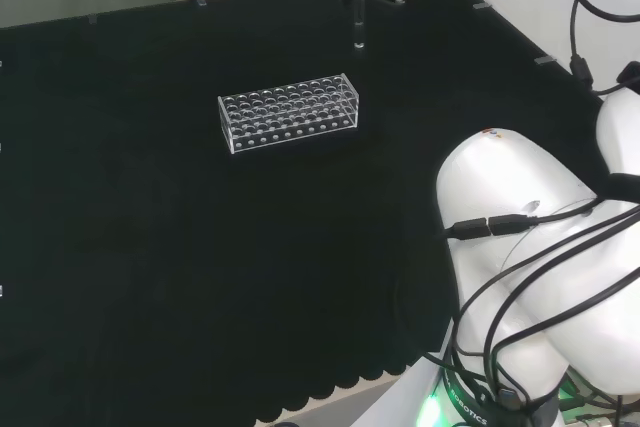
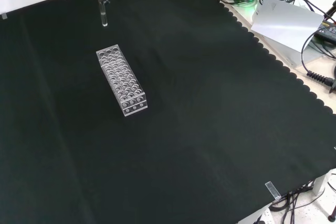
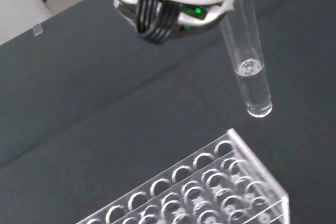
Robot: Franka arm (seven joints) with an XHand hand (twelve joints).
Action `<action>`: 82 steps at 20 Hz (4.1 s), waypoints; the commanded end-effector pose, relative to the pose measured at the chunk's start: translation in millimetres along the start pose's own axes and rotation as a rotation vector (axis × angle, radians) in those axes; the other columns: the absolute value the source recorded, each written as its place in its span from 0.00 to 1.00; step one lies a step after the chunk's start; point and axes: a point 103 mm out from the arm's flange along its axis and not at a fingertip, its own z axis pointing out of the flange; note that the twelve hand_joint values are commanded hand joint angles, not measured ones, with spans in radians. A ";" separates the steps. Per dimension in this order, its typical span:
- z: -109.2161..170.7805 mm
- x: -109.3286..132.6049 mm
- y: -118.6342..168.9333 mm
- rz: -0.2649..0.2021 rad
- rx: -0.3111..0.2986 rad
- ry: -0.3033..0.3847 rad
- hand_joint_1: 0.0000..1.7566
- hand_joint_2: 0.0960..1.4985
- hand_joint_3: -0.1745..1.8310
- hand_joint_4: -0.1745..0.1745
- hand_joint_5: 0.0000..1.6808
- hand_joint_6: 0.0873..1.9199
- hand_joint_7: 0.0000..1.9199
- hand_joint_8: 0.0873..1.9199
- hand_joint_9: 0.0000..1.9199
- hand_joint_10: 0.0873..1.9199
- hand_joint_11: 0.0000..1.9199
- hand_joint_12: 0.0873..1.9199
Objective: Put the test tube back in the rack.
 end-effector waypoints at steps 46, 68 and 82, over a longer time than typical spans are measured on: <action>97.2 26.7 39.9 -0.018 0.099 0.009 0.70 0.42 0.38 0.00 0.78 0.25 0.91 0.13 0.85 0.16 0.67 0.42; 83.2 17.1 41.8 -0.015 0.076 -0.020 0.70 0.42 0.38 0.00 0.78 0.25 0.91 0.13 0.84 0.16 0.67 0.42; 90.3 21.4 40.4 -0.014 0.086 -0.029 0.70 0.42 0.38 0.00 0.78 0.25 0.91 0.13 0.84 0.16 0.67 0.42</action>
